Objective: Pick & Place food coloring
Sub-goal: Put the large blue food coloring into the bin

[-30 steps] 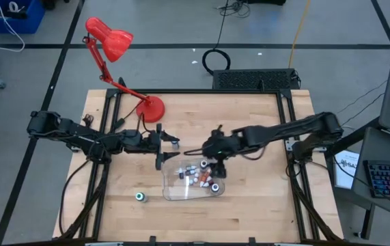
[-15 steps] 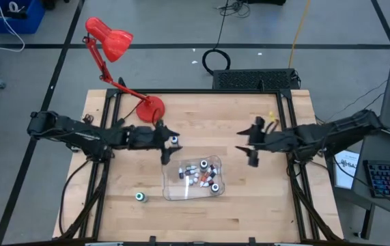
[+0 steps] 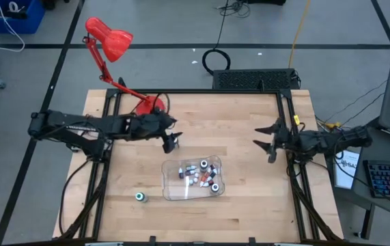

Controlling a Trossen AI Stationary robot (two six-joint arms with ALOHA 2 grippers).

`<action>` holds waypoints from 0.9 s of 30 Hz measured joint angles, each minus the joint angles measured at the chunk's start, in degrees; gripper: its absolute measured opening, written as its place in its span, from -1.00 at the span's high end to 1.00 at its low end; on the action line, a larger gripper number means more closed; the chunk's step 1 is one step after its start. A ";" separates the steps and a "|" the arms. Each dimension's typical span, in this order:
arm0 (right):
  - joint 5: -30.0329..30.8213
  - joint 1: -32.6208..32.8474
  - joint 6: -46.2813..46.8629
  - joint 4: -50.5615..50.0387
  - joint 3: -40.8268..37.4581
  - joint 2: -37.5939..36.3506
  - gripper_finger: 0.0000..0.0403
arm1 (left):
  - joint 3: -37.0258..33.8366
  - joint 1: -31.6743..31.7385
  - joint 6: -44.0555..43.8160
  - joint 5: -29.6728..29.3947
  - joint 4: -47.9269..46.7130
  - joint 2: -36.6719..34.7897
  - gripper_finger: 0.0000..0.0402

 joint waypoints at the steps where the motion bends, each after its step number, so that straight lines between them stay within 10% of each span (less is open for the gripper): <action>1: 0.79 0.00 -0.89 -0.82 -0.76 -2.98 -0.09 | 0.67 0.80 -2.03 0.17 -2.53 0.35 -0.36; 27: 6.36 0.07 -1.75 3.75 -10.06 -5.28 -0.03 | 3.05 6.40 -21.58 9.40 -20.92 10.60 -0.36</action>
